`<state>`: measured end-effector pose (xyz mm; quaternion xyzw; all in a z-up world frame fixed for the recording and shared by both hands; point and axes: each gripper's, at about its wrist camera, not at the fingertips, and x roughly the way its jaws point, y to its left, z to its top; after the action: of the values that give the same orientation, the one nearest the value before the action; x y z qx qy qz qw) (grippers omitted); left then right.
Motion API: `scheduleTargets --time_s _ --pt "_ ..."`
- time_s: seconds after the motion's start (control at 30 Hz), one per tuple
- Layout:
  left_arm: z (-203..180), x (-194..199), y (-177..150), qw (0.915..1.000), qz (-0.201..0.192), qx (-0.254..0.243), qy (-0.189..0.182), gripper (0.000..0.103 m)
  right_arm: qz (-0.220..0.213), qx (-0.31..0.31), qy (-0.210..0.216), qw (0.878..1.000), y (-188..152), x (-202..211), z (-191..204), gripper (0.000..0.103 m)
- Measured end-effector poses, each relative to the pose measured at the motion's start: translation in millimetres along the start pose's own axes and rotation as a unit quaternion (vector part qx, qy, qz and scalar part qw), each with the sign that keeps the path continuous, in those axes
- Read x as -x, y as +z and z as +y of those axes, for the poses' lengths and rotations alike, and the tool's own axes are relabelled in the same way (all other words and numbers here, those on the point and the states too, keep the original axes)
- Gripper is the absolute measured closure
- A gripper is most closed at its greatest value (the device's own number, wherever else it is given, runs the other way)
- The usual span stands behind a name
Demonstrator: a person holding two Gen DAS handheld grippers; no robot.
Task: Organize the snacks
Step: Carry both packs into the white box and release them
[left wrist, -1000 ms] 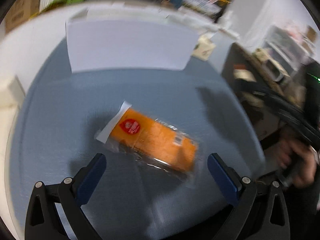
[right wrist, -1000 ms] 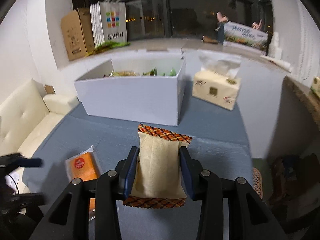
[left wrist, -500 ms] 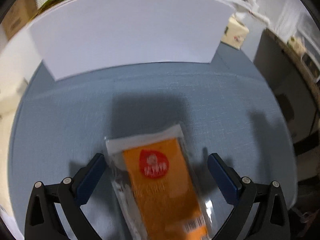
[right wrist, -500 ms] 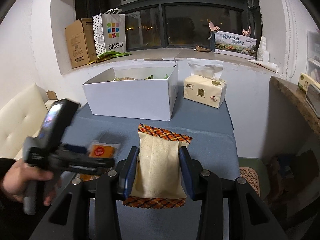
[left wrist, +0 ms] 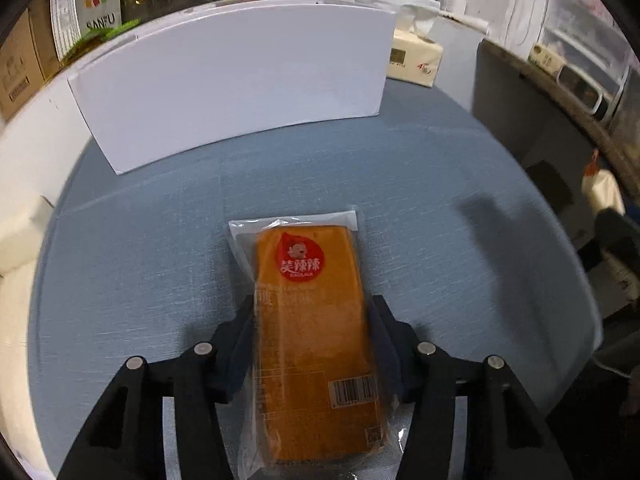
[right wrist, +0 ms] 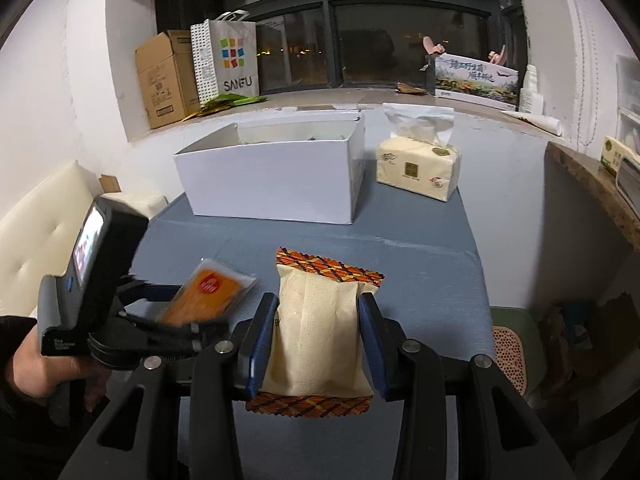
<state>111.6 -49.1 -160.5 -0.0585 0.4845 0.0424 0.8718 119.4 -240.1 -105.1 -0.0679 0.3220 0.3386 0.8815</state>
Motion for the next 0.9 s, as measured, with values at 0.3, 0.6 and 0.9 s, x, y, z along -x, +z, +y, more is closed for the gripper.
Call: scheduleTargets --time_s 0.3,0.6,0.9 --pt "38.8 86.1 14.3 0.9919 -0.115 0.007 -0.052 0.045 -0.006 0.007 0.016 1.000 11.4 -1.2 6.2 0.059" --pt "112.4 137.0 152.2 0.9606 -0.263 0.032 -0.083 0.045 -0.041 0.008 0.064 0.997 124.3 -45.0 12.7 0.059" --pt "149.7 67.6 258.2 0.9664 -0.247 0.022 -0.068 0.044 -0.015 -0.031 0.058 0.998 239.1 -152.1 -3.6 0.059"
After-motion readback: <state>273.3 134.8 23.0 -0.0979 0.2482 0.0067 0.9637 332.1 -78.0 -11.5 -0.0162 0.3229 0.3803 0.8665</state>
